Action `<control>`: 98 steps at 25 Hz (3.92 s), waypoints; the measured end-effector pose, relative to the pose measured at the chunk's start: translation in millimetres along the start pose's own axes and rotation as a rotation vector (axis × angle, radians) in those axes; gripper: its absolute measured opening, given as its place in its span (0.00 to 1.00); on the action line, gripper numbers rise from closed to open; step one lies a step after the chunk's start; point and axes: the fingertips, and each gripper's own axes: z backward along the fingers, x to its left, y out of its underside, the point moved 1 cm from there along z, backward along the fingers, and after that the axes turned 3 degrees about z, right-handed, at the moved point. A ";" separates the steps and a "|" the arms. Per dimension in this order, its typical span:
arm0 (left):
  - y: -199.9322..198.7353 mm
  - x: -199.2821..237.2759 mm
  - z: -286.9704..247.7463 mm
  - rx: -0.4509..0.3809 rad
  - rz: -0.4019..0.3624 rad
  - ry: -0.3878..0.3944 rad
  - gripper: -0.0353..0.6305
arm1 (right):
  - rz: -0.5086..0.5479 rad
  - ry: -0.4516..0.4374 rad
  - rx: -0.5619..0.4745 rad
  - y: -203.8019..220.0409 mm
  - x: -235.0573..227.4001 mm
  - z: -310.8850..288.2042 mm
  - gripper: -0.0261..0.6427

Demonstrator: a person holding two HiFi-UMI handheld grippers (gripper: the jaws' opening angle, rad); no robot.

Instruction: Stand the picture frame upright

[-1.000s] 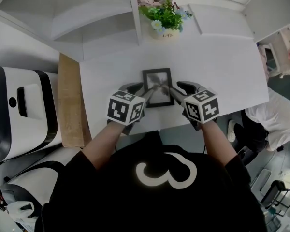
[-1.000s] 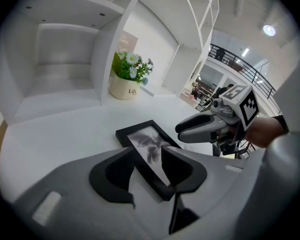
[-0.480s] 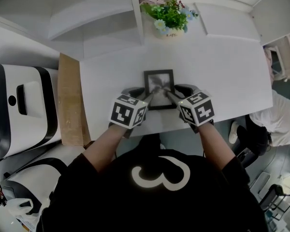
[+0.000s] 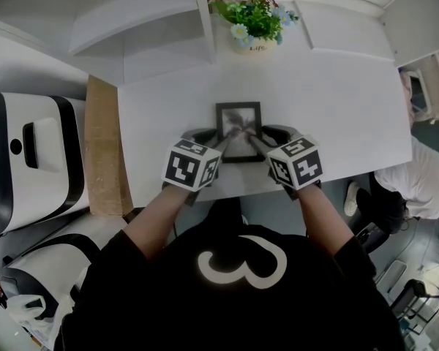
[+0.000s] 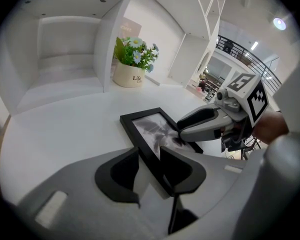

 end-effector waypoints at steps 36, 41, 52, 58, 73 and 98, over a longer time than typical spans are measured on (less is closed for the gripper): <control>109.1 -84.1 44.9 -0.011 0.050 -0.040 0.27 | 0.017 -0.050 0.001 97.3 79.3 56.4 0.25; 119.4 -90.6 50.7 -0.012 0.062 -0.041 0.27 | 0.029 -0.061 0.008 105.2 88.4 60.1 0.25; 122.2 -85.6 52.0 -0.018 0.156 0.001 0.27 | -0.046 -0.107 -0.011 103.8 86.1 62.5 0.25; 117.3 -94.9 68.7 -0.053 0.219 0.128 0.28 | -0.195 -0.205 -0.072 102.0 82.5 88.9 0.26; 148.0 -103.4 55.2 0.020 0.454 0.365 0.32 | -0.479 -0.386 -0.015 133.9 86.5 74.4 0.26; 121.7 -108.8 65.0 0.008 0.329 0.389 0.20 | -0.309 -0.410 -0.019 109.6 98.4 81.5 0.19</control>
